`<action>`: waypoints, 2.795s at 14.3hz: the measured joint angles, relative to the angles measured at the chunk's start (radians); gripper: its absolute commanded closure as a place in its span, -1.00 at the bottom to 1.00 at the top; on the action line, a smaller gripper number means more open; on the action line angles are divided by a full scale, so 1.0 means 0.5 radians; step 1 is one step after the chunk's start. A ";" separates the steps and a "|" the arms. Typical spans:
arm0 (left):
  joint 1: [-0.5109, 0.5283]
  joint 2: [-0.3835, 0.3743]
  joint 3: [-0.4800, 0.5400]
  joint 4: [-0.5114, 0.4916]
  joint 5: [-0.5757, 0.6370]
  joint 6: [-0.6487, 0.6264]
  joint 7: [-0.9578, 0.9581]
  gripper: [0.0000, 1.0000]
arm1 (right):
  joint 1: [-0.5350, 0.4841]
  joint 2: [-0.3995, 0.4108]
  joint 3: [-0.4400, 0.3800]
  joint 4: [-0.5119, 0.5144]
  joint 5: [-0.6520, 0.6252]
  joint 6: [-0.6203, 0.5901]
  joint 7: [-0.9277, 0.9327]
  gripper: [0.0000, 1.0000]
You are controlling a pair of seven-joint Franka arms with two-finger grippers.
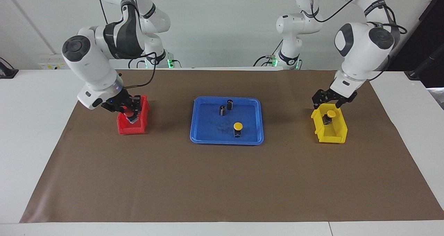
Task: Sort red and yellow buttons by color
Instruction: 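Carry the red button to the red bin while the left gripper reaches yellow, then carry the yellow button to the yellow bin while the right gripper releases red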
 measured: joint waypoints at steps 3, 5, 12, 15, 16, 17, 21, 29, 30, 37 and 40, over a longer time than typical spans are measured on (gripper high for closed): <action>-0.362 0.069 -0.016 0.038 -0.001 0.052 -0.415 -0.98 | -0.123 -0.059 0.002 -0.224 0.058 0.188 -0.157 0.61; -0.500 0.196 -0.017 0.088 -0.030 0.143 -0.561 -0.98 | -0.169 -0.119 0.001 -0.389 0.095 0.317 -0.189 0.61; -0.771 0.646 -0.010 0.282 -0.065 0.350 -0.876 -0.98 | -0.123 -0.246 0.032 -0.776 0.117 0.718 -0.189 0.61; -0.805 0.769 -0.009 0.368 -0.065 0.374 -0.914 -0.96 | -0.106 -0.292 0.032 -0.890 0.119 0.767 -0.189 0.61; -0.810 0.793 -0.008 0.384 -0.065 0.388 -0.920 -0.92 | -0.106 -0.305 0.032 -0.927 0.119 0.799 -0.189 0.61; -0.812 0.813 -0.008 0.398 -0.065 0.397 -0.922 -0.74 | -0.106 -0.315 0.032 -0.960 0.119 0.827 -0.189 0.61; -0.818 0.851 -0.006 0.424 -0.065 0.427 -0.928 0.98 | -0.106 -0.320 0.032 -1.031 0.119 0.867 -0.189 0.60; -0.771 0.837 0.040 0.715 0.021 0.008 -0.968 0.98 | -0.107 -0.376 0.031 -1.177 0.119 1.013 -0.191 -0.13; -0.709 0.798 0.050 0.776 0.055 -0.124 -0.915 0.98 | -0.107 -0.380 0.031 -1.177 0.119 1.015 -0.199 -0.21; 0.125 0.524 0.112 0.742 0.137 -0.527 0.122 0.98 | -0.118 -0.370 0.011 -0.785 0.118 0.581 -0.344 -1.00; 0.329 0.505 0.112 0.531 0.153 -0.355 0.334 0.98 | -0.118 -0.357 0.010 -0.498 0.117 0.291 -0.342 -1.00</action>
